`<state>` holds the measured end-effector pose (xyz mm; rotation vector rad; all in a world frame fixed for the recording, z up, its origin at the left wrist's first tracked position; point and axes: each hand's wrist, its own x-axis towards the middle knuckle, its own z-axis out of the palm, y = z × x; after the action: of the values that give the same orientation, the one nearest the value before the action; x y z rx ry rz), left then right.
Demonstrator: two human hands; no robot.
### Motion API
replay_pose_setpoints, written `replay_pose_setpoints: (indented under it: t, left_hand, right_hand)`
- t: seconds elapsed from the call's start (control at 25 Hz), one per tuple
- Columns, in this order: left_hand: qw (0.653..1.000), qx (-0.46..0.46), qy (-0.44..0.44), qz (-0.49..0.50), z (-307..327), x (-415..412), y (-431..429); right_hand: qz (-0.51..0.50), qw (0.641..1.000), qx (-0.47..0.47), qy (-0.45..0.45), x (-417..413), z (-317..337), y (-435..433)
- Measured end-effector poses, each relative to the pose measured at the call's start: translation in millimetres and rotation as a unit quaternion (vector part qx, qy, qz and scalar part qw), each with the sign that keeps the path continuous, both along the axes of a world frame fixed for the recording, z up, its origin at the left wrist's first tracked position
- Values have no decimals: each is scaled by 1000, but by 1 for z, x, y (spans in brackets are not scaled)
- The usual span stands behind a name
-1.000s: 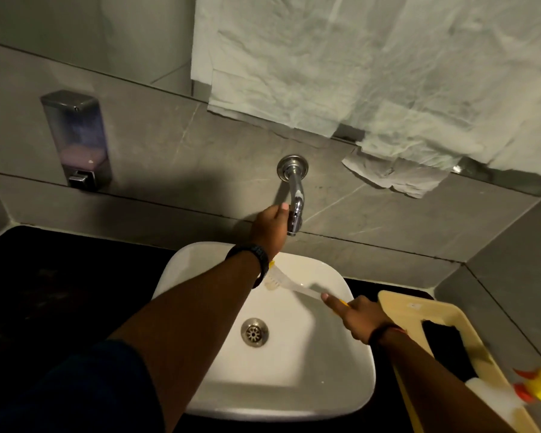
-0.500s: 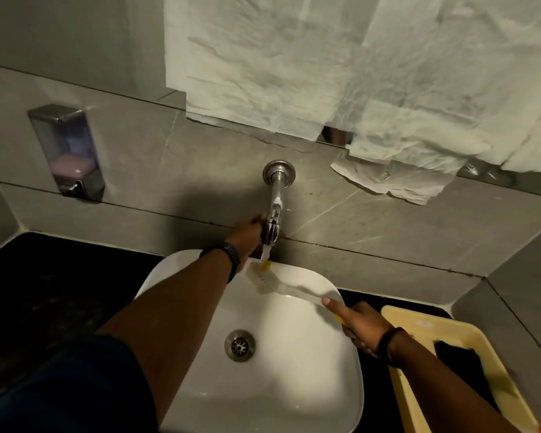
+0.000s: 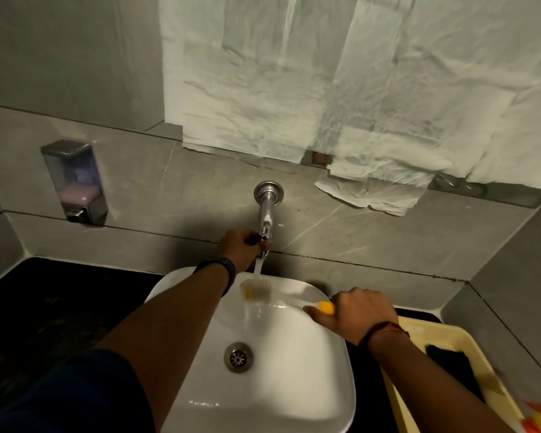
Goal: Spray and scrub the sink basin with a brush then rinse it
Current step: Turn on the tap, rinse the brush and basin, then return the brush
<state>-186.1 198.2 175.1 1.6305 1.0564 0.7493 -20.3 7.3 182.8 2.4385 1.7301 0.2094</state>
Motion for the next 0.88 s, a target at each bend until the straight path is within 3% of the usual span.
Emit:
replay_pose_setpoints:
  t: [0.08,0.16,0.28,0.36,0.44,0.52,0.6,0.64,0.72,0.88]
  left_hand:
    - [1000,5,0,7,2,1,-2]
    - [1000,4,-5,10,3,3,-2]
    - [1000,2,-10,9,4,3,-2]
    - [1000,1,-14,11,3,3,-2]
    - [1000,-7,-18,10,3,2,-2]
    - [1000,-5,-15,2,3,2,-2]
    - [1000,-3,-20,-1,4,1,-2]
    - [1000,-3,-22,-1,4,0,-2]
    - [1000,1,-17,-3,4,0,-2]
    - [1000,11,4,16,6,0,1]
  right_hand:
    - [-29,999,8,19,-7,1,1]
    - [-108,983,15,150,-14,1,2]
    - [-247,860,11,446,-17,5,1]
    - [-295,817,-20,494,-15,8,-3]
    - [-288,816,-27,500,-15,10,-6]
    - [-232,861,17,453,-16,9,-5]
    - [-152,951,42,266,-19,7,-5]
    - [-113,980,45,159,-20,5,-4]
    - [-42,998,47,29,-21,1,-3]
    - [-1,999,35,-6,-20,-7,-3]
